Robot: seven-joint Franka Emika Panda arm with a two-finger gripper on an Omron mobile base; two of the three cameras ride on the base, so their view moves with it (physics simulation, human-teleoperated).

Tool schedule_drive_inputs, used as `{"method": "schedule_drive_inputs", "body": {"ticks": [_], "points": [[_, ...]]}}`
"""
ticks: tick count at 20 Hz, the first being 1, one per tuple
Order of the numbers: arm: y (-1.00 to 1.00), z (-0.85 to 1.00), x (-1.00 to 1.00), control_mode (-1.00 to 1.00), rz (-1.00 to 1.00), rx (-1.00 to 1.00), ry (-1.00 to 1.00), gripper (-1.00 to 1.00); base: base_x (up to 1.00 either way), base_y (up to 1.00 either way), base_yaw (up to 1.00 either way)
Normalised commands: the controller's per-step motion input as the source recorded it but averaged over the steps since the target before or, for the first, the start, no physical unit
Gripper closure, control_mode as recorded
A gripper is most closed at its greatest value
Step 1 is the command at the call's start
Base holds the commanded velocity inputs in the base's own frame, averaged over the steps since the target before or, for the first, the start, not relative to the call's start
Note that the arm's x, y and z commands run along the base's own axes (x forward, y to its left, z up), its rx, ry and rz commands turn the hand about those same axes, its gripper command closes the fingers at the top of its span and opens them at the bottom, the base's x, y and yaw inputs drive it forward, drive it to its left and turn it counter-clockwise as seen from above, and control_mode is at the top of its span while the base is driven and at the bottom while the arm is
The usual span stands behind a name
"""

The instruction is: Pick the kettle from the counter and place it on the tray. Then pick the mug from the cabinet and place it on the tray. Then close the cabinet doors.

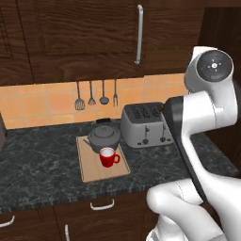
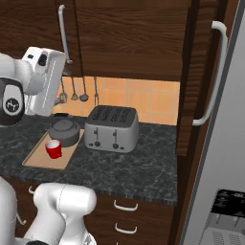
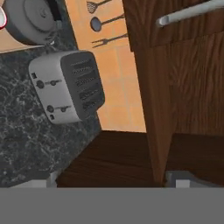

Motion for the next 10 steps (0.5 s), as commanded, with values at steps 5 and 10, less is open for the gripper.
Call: {"method": "schedule_drive_inputs", "body": {"ticks": [5,10], "points": [[-0.72,0.00,-0.26,-1.00,-0.43,0.00,0.09,-1.00,0.00,0.00,0.00],[-0.95,-0.04,-0.35,-1.00,-0.26,0.00,-0.05,-1.00,0.00,0.00,0.00]]}}
